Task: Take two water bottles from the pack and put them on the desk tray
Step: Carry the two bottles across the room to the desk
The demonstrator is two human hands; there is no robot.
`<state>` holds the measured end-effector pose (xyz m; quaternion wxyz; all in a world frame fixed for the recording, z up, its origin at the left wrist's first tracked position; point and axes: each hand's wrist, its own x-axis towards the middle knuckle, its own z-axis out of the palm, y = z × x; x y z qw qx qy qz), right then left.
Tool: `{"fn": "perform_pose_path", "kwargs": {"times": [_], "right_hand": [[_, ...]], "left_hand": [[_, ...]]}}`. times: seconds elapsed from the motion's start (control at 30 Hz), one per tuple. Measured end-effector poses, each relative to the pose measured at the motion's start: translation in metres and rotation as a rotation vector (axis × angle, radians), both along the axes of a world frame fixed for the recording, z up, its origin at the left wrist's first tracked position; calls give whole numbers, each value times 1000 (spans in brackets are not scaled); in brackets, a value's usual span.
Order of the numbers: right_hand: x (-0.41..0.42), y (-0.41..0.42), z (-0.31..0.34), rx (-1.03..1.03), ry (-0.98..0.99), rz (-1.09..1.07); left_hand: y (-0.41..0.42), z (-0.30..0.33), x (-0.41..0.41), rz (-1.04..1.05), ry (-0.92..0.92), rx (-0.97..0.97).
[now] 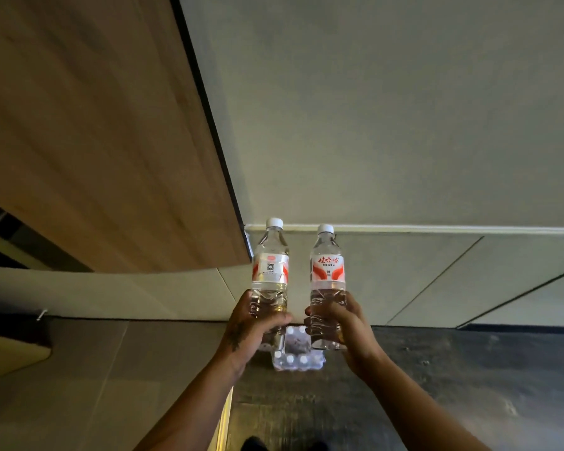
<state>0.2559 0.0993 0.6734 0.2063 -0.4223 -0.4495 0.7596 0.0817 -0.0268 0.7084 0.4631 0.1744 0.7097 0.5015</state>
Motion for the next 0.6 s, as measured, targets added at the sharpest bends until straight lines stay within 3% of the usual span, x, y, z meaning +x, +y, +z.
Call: {"fn": "perform_pose_path", "kwargs": {"times": [0.27, 0.5, 0.57, 0.6], "right_hand": [[22, 3, 6, 49, -20, -176], [71, -22, 17, 77, -23, -538], [109, -52, 15, 58, -64, -809], [113, -57, 13, 50, -74, -843]], "left_hand": [[39, 3, 3, -208, 3, 9], [90, 2, 24, -552, -15, 25], [105, 8, 61, -798, -57, 64], [108, 7, 65, -822, -58, 65]]}}
